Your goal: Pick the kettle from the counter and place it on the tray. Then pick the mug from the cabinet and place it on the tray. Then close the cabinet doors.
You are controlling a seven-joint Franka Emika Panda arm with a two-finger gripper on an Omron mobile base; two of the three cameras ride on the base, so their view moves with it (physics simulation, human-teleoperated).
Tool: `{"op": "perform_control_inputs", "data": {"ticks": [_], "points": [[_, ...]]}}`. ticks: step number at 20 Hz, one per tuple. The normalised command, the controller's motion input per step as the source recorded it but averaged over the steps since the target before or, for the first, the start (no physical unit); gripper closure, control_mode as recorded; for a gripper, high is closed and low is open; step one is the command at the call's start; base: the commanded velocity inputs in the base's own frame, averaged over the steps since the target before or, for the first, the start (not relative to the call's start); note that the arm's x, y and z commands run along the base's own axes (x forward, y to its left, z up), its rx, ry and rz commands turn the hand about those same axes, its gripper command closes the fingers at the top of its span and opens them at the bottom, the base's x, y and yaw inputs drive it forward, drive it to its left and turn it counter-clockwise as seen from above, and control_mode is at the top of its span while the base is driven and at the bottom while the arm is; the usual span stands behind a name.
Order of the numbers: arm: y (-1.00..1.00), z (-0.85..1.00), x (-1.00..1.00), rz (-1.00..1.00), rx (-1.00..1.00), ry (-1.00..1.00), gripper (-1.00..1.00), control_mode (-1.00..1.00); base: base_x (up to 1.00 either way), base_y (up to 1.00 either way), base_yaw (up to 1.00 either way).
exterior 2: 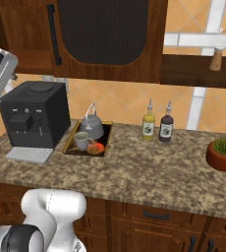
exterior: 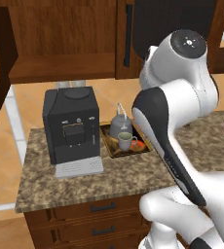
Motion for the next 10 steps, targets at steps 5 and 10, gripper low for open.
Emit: {"op": "perform_control_inputs", "data": {"ticks": [5, 10], "points": [[0.26, -0.04, -0.37, 0.39, -0.27, -0.32, -1.00, -1.00, 0.00, 0.00, 0.00], [0.37, -0.11, -0.32, 0.46, -0.25, -0.30, -1.00, -1.00, 0.00, 0.00, 0.00]]}}
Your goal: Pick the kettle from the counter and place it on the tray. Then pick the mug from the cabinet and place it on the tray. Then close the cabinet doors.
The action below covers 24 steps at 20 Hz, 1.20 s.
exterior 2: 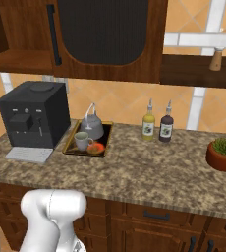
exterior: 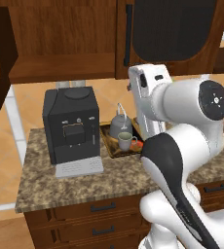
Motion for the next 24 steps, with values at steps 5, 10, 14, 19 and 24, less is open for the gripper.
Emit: {"op": "perform_control_inputs", "data": {"ticks": [5, 10, 14, 19, 24], "points": [[0.41, -0.07, -0.10, 0.35, -0.07, -0.08, -1.00, -1.00, 0.00, 0.00, 0.00], [0.47, -0.01, -0.08, 0.27, 0.00, -0.01, -1.00, -1.00, 0.00, 0.00, 0.00], [0.55, 0.00, -0.16, 0.19, 0.00, 0.00, -1.00, -1.00, 0.00, 0.00, 0.00], [0.55, 0.03, -0.33, 0.04, 0.00, 0.02, -1.00, -1.00, 0.00, 0.00, 0.00], [0.60, 0.01, -0.33, 0.00, 0.00, 0.00, -1.00, -1.00, 0.00, 0.00, 0.00]]}}
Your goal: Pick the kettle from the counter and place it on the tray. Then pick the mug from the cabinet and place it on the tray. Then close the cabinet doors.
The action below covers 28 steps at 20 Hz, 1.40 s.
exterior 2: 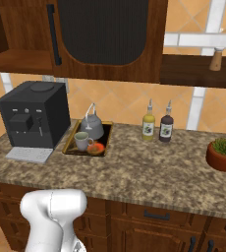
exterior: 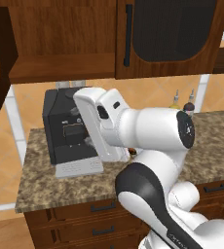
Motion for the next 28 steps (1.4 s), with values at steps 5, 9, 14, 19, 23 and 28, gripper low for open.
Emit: {"op": "perform_control_inputs", "data": {"ticks": [5, 9, 14, 19, 23, 28], "points": [[0.60, 0.07, -0.35, 0.04, 0.00, 0.00, -1.00, -1.00, 0.00, 0.00, 0.00], [0.59, 0.10, -0.39, 0.16, 0.00, 0.00, -1.00, -1.00, 0.00, 0.00, 0.00], [0.60, 0.01, -0.30, 0.09, 0.00, 0.01, -1.00, -1.00, 0.00, 0.00, 0.00], [0.63, 0.00, -0.28, 0.00, 0.00, 0.00, -1.00, -1.00, 0.00, 0.00, 0.00], [0.41, 0.02, -0.37, 0.00, 0.00, -0.04, -1.00, -1.00, 0.00, 0.00, 0.00], [0.27, 0.00, -0.27, -0.05, 0.00, 0.01, -1.00, -1.00, 0.00, 0.00, 0.00]]}}
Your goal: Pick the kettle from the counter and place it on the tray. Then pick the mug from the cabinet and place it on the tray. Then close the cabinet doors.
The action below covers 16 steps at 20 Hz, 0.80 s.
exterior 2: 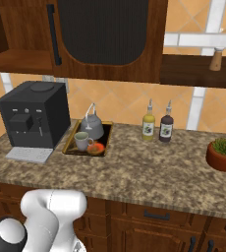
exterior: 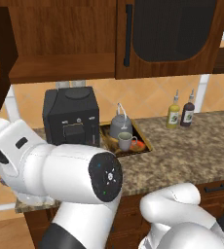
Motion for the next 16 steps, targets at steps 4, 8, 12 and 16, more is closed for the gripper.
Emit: {"op": "perform_control_inputs", "data": {"ticks": [4, 8, 12, 16], "points": [[0.39, 0.00, -0.13, -0.09, 0.00, 0.01, -1.00, -1.00, 0.00, 0.00, 0.00], [0.58, 0.00, -0.02, -0.12, 0.01, 0.00, -1.00, -1.00, 0.00, 0.00, 0.00], [0.56, 0.00, -0.02, -0.16, 0.00, 0.00, -1.00, -1.00, 0.00, 0.00, 0.00], [0.58, 0.00, 0.03, -0.18, 0.00, 0.00, -1.00, -1.00, 0.00, 0.00, 0.00]]}}
